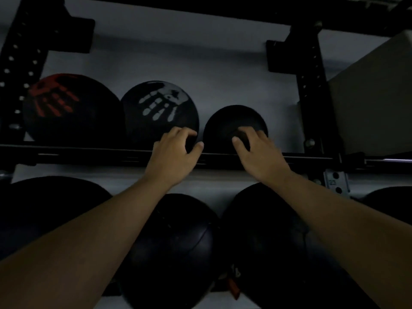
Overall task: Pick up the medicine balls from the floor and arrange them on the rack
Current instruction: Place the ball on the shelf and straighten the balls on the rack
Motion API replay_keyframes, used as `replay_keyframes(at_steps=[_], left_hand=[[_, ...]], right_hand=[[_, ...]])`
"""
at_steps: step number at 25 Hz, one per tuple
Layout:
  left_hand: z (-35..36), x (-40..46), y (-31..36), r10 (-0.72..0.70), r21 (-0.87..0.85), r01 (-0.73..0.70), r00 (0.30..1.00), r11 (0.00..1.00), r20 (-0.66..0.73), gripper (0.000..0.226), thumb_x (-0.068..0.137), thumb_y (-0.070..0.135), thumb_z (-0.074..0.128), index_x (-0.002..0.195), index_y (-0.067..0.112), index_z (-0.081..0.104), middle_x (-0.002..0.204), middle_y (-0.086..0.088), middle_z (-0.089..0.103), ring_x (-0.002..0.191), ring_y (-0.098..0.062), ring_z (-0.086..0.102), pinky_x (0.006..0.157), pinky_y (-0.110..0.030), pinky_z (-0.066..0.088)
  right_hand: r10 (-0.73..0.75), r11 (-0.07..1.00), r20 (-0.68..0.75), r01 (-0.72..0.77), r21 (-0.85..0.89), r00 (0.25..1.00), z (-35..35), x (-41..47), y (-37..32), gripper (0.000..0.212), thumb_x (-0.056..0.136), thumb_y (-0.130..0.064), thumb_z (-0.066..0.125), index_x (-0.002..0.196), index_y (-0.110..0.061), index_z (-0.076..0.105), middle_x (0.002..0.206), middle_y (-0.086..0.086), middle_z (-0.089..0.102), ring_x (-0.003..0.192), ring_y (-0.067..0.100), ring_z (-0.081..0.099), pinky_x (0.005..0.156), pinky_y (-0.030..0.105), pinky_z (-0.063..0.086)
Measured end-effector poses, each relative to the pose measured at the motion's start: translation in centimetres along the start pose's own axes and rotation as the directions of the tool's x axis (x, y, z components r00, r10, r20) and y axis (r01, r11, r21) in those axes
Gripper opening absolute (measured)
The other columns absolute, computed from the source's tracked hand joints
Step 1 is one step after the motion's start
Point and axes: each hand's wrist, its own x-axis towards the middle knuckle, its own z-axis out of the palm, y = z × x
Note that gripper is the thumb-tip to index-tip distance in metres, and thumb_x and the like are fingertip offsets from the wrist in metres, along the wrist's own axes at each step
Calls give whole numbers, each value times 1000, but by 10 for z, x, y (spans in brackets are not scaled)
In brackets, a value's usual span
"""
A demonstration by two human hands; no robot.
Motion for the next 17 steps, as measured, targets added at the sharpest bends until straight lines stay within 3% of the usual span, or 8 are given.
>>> replay_keyframes(at_steps=[6, 8, 12, 14, 17], left_hand=[[41, 64, 39, 83, 64, -82, 996, 995, -13, 41, 103, 44, 50, 136, 21, 61, 141, -4, 57, 131, -26, 52, 112, -47, 39], [53, 87, 47, 91, 56, -88, 995, 995, -48, 41, 103, 44, 49, 136, 21, 60, 142, -4, 56, 133, -26, 50, 112, -45, 38], [86, 123, 59, 82, 36, -79, 994, 996, -74, 41, 107, 42, 43, 138, 21, 58, 145, -6, 54, 136, -29, 48, 110, -47, 37], [103, 137, 62, 27, 34, -25, 999, 999, -42, 46, 107, 45, 39, 144, 22, 53, 151, -7, 48, 140, -33, 44, 113, -49, 35], [125, 155, 59, -64, 20, 63, 998, 998, 31, 59, 106, 57, 34, 158, 28, 36, 166, -6, 32, 151, -36, 29, 121, -51, 27]], right_hand=[[110, 989, -88, -100, 108, 990, -34, 43, 69, 53, 106, -49, 34, 151, -22, 43, 151, 21, 44, 137, 42, 45, 113, 50, 37], [154, 979, -73, -142, 145, 985, -35, 58, 87, 54, 106, -48, 34, 151, -20, 44, 153, 21, 44, 138, 39, 45, 110, 43, 37], [270, 894, -56, -228, 385, 961, -25, 93, 105, 51, 106, -46, 37, 141, -12, 53, 140, 14, 57, 110, 28, 53, 89, 28, 33], [254, 867, 6, -231, 441, 967, -12, 112, 111, 54, 107, -48, 34, 142, -11, 52, 140, 13, 57, 111, 27, 54, 94, 32, 38], [231, 835, 112, -256, 488, 967, 7, 133, 125, 66, 104, -57, 30, 156, -18, 36, 157, 14, 44, 140, 34, 45, 117, 48, 36]])
